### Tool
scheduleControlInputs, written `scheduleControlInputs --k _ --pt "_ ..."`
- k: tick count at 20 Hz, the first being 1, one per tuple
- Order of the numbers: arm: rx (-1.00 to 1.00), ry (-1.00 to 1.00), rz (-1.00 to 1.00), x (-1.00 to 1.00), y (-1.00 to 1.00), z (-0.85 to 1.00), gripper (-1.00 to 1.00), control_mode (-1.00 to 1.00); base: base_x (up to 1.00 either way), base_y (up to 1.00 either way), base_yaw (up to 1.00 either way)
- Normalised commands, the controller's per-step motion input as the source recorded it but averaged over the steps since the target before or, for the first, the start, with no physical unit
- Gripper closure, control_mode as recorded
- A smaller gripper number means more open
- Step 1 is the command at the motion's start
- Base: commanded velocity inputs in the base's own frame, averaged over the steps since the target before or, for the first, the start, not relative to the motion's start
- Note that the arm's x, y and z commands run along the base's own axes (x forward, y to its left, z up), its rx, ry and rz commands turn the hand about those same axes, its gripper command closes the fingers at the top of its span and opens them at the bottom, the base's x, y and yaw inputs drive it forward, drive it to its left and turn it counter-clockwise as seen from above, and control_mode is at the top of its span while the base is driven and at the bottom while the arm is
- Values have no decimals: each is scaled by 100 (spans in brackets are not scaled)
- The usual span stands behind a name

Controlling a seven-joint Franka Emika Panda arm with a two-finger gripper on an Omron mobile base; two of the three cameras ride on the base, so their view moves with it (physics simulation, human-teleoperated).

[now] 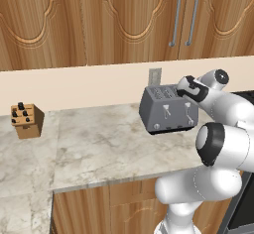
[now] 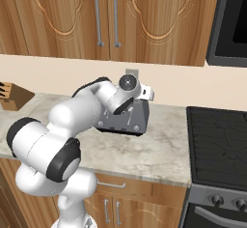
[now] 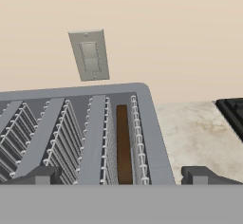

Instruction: Start the toaster. Once the lever pops up, take the bread to the plate on the dining counter.

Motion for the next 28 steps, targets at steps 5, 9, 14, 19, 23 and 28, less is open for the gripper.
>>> scheduleControlInputs --k 5,9,14,19,23,28 --pt "0 0 0 0 0 0 -100 -100 0 0 0" --pt "0 0 0 0 0 0 -100 -100 0 0 0" --pt "0 0 0 0 0 0 -100 -100 0 0 0" --pt "0 0 0 0 0 0 -100 -100 0 0 0" --pt "0 0 0 0 0 0 -100 -100 0 0 0" --pt "0 0 0 0 0 0 -100 -100 0 0 0"
